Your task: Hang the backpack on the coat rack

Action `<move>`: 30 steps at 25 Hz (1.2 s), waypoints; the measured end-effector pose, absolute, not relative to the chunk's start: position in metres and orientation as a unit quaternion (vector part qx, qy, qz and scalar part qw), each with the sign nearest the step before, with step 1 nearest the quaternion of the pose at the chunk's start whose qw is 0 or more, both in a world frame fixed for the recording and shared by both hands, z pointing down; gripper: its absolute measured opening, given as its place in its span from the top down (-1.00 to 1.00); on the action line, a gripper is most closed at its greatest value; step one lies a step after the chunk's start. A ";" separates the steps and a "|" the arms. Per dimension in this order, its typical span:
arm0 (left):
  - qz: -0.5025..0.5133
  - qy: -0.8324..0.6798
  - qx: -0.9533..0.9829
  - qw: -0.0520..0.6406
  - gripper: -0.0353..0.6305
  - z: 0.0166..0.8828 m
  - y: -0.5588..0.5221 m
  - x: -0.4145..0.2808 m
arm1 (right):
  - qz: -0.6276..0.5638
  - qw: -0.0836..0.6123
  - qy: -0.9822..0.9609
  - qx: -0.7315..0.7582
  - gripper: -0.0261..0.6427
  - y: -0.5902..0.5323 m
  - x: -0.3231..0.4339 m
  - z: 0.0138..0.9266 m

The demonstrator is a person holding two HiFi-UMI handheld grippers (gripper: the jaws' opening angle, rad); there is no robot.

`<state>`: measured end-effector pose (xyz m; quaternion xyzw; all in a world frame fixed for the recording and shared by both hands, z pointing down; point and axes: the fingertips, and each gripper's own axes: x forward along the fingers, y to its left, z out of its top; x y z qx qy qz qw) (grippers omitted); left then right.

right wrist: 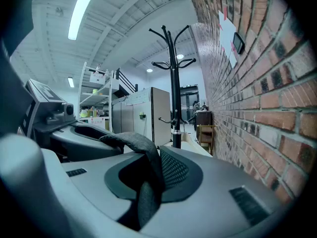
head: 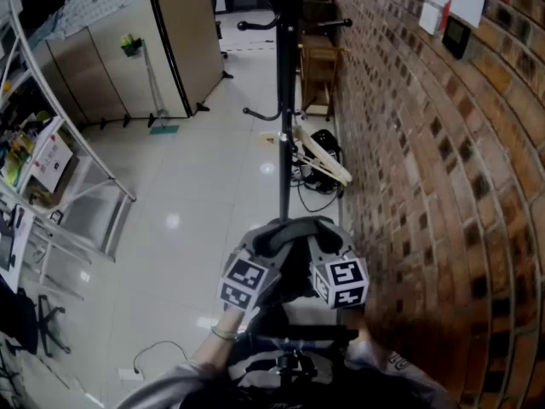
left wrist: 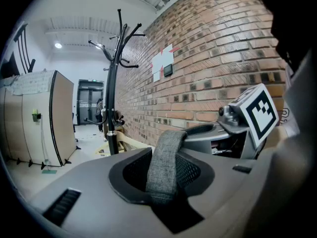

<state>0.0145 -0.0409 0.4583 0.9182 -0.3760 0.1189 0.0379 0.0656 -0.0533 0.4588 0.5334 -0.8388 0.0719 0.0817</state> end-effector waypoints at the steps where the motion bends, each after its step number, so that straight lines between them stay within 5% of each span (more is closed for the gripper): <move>1: 0.120 -0.376 0.918 0.035 0.55 0.456 -0.052 0.012 | 0.075 0.079 -0.836 0.537 0.72 -0.064 0.063 0.457; 14: 0.123 -0.330 0.936 -0.010 0.55 0.428 -0.193 -0.001 | 0.055 0.073 -0.811 0.578 0.72 -0.200 0.051 0.436; 30: 0.123 -0.349 0.928 0.031 0.55 0.443 -0.268 0.004 | 0.075 0.105 -0.821 0.557 0.72 -0.271 0.048 0.436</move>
